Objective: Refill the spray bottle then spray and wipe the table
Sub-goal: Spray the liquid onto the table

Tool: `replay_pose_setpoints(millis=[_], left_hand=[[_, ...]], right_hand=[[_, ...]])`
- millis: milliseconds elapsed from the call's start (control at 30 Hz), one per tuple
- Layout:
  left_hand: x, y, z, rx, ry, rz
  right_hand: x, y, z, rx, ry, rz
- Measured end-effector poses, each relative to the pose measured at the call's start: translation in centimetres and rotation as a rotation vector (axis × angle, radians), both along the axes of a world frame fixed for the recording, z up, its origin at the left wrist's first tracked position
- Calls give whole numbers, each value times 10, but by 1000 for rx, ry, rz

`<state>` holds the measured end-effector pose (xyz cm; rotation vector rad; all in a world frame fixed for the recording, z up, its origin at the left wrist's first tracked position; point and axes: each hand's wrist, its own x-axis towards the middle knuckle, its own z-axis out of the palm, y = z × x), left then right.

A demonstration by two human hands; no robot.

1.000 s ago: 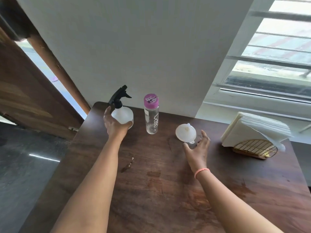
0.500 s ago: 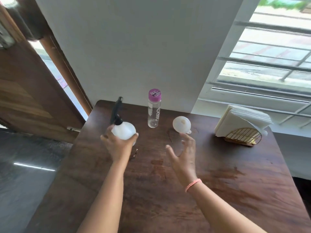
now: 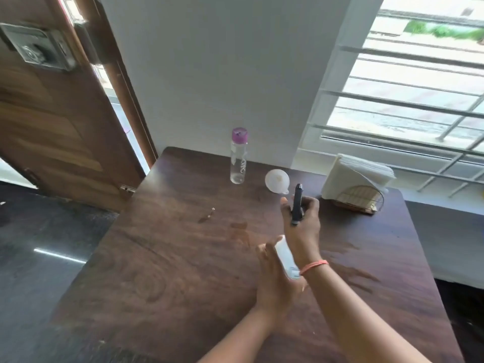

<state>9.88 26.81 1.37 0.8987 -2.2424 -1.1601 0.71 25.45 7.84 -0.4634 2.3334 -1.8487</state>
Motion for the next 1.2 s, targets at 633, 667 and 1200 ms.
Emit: replay_pose_setpoints(millis=[633, 667, 1200], left_hand=[[8, 156, -23, 332, -629, -742], [9, 156, -22, 301, -655, -740], [-31, 247, -1, 781, -475, -878]], right_hand=[[26, 196, -21, 700, 272, 645], [29, 197, -22, 714, 316, 633], [-33, 308, -9, 563, 48, -87]])
